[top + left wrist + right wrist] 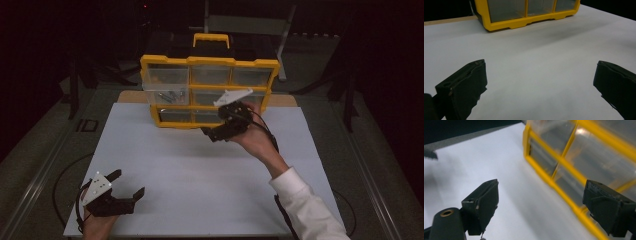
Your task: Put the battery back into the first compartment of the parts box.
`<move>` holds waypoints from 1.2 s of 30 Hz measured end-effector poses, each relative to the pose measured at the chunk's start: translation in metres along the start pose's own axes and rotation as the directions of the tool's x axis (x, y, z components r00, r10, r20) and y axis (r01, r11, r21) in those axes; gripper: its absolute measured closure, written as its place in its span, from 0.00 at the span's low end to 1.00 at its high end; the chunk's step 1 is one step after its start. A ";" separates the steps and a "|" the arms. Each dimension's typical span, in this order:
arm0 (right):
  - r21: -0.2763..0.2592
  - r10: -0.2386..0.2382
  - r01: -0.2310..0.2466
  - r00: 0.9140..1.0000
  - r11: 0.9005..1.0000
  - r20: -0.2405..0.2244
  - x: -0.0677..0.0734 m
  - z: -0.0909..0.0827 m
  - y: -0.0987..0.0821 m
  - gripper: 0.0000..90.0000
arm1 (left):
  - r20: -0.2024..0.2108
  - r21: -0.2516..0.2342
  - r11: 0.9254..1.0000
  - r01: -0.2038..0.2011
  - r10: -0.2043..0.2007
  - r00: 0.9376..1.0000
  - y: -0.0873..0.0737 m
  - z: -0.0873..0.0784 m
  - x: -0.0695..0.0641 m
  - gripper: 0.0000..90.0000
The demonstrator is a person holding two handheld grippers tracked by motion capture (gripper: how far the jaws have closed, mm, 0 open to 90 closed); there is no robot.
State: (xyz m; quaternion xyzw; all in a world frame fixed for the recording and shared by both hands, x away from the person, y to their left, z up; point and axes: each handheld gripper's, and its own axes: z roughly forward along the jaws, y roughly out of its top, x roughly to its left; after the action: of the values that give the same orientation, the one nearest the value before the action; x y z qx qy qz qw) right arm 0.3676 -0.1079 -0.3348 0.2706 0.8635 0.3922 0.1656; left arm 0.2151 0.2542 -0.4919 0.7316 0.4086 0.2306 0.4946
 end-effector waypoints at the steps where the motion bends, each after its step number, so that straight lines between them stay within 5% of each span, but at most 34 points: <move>1: -0.015 0.014 -0.014 1.000 1.000 -0.005 0.001 -0.001 -0.010 0.15 | -0.001 -0.001 1.000 0.003 -0.003 1.000 0.000 0.000 0.000 0.00; 10: -0.069 0.111 -0.114 0.993 0.991 -0.040 0.001 -0.007 -0.106 0.15 | -0.002 -0.003 1.000 0.004 -0.004 1.000 0.001 0.002 0.000 0.00; 19: -0.141 0.110 -0.095 0.988 0.985 0.104 0.006 -0.023 -0.173 0.15 | -0.005 -0.017 1.000 0.016 -0.016 1.000 0.002 0.003 0.003 0.00; 20: -0.172 0.122 -0.097 0.983 0.980 0.139 0.006 -0.028 -0.191 0.15 | -0.006 -0.019 1.000 0.017 -0.017 1.000 0.002 0.003 0.003 0.00; 23: -0.221 0.185 -0.155 0.975 0.963 0.121 0.002 -0.036 -0.213 0.15 | -0.007 -0.025 1.000 0.019 -0.019 1.000 0.003 0.005 0.003 0.00; 27: -0.326 0.257 -0.210 0.960 0.922 0.108 -0.001 -0.045 -0.236 0.15 | -0.015 -0.036 0.999 0.008 -0.008 1.000 0.004 0.004 0.003 0.00; 36: -0.392 0.255 -0.175 0.953 0.903 0.162 0.000 -0.062 -0.256 0.15 | -0.024 -0.067 0.998 -0.001 -0.001 1.000 0.007 0.005 0.003 0.00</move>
State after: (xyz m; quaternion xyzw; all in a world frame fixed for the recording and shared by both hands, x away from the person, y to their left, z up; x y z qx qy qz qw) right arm 0.2504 -0.2840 -0.4918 0.3680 0.7153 0.5345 0.2595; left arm 0.2230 0.2529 -0.4877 0.7118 0.4065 0.2528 0.5141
